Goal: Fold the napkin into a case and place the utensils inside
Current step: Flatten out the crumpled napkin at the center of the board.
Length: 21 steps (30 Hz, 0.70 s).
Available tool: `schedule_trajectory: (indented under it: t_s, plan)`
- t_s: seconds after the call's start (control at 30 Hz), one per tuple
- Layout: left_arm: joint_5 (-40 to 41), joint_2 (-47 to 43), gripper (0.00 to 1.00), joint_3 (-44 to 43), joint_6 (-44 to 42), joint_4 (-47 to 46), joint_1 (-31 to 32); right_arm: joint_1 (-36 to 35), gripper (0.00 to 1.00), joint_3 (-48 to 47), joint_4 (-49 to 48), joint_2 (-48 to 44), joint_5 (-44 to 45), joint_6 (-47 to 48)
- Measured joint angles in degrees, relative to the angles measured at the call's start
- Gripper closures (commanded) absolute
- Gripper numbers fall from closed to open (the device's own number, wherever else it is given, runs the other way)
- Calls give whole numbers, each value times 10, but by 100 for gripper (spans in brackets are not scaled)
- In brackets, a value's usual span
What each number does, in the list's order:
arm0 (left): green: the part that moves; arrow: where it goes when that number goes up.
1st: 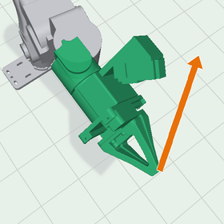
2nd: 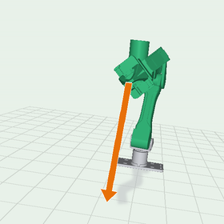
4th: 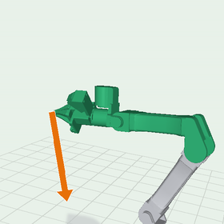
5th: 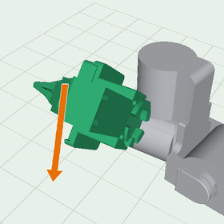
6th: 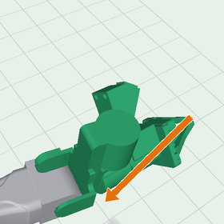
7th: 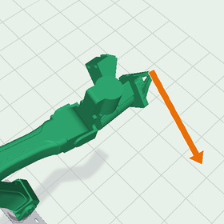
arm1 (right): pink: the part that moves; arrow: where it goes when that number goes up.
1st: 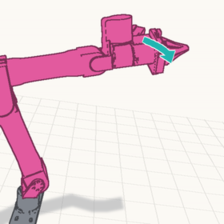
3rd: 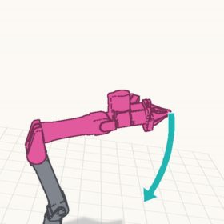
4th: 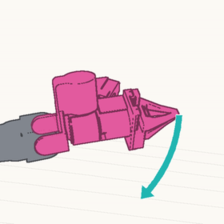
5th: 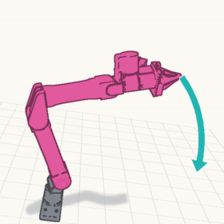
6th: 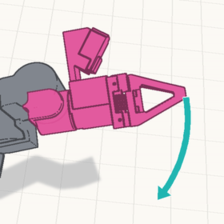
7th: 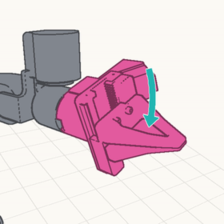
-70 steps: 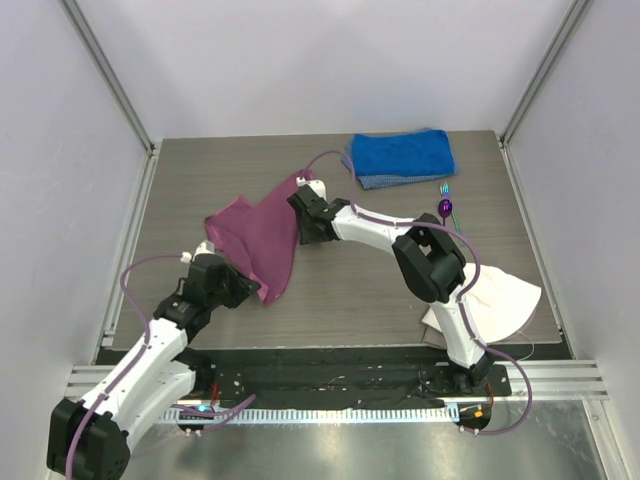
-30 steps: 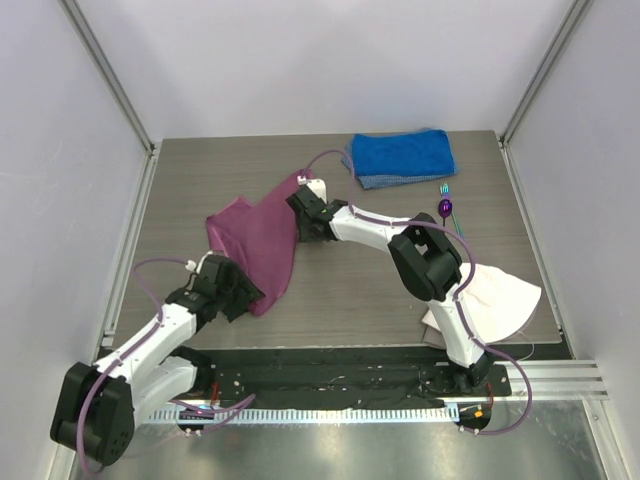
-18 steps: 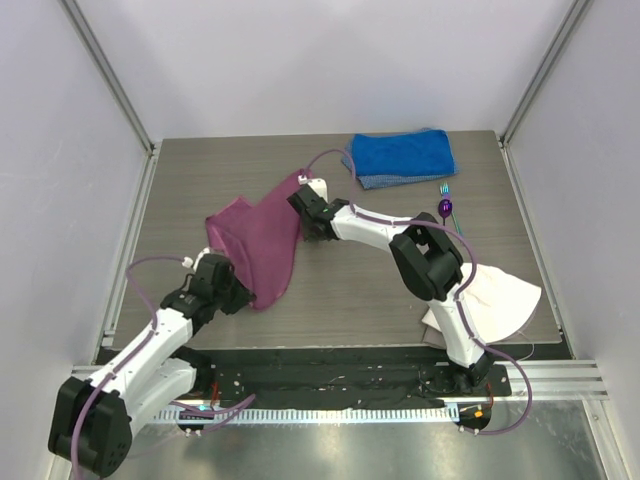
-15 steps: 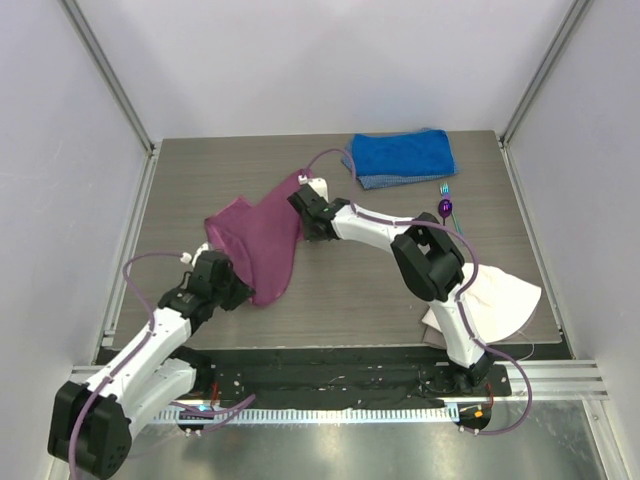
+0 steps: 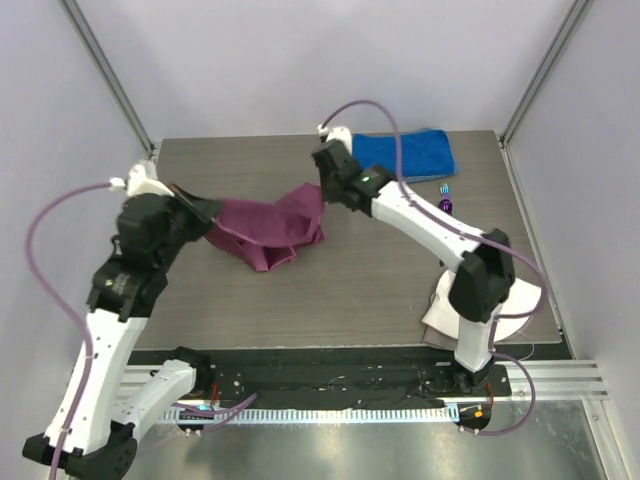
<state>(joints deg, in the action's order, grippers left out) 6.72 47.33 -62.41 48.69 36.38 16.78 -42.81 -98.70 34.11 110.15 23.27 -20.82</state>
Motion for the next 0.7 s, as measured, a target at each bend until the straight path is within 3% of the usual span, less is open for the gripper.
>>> schedule_trajectory:
  t_s: [0.17,0.33,0.53,0.63,0.7]
  plan:
    - [42,9,100,-205,-40,31,-3,13,99,-66,30,-137,10,42]
    - [78,-18,100,-322,-59,35,-3,11,99,-64,9,-348,-26,71]
    - [69,-134,100,-326,-61,21,-2,6,99,31,-99,-621,-140,70]
    - [17,-158,100,-312,-50,9,-1,2,99,68,-138,-680,-183,66]
    - [12,-158,100,-295,-42,5,-2,2,99,96,-151,-680,-152,66]
